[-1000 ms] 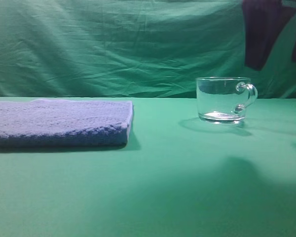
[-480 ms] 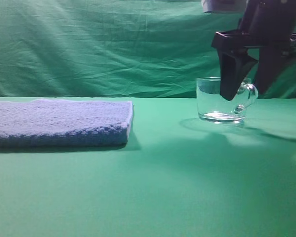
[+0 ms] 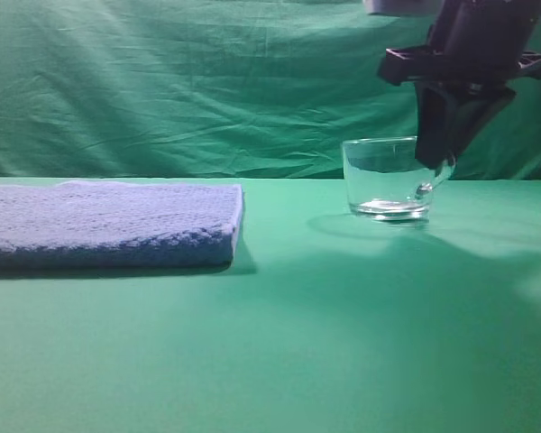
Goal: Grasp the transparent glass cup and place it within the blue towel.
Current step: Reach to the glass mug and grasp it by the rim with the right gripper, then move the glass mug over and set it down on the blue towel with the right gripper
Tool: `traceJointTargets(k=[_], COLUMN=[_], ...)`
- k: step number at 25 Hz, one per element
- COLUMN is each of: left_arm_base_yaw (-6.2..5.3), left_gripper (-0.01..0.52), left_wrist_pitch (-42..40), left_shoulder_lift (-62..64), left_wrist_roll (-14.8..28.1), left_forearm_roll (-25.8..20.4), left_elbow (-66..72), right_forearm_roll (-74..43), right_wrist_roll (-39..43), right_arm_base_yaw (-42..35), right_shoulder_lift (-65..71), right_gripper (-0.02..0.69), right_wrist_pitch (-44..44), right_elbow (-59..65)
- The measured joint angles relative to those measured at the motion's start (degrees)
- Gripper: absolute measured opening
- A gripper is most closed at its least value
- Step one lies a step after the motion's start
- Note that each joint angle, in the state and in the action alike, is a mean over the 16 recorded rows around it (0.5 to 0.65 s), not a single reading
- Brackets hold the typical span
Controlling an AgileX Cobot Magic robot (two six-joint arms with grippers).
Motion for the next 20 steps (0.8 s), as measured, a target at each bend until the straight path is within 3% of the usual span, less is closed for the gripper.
traceJointTargets(k=[10,20], left_arm_base_yaw=[0.0,0.0], left_gripper=[0.0,0.0], left_wrist_pitch=[0.0,0.0], left_shoulder_lift=[0.0,0.0], left_wrist_roll=[0.0,0.0], left_forearm_roll=[0.0,0.0], left_elbow=[0.0,0.0], right_forearm_roll=[0.31,1.36], right_wrist_roll=[-2.42,-5.51], right_arm_base_yaw=[11.67,18.87], right_shoulder_lift=[11.7,24.75], right_gripper=[0.119,0.133], right_wrist_pitch=[2.36,-0.56], right_elbow=[-19.02,-24.81])
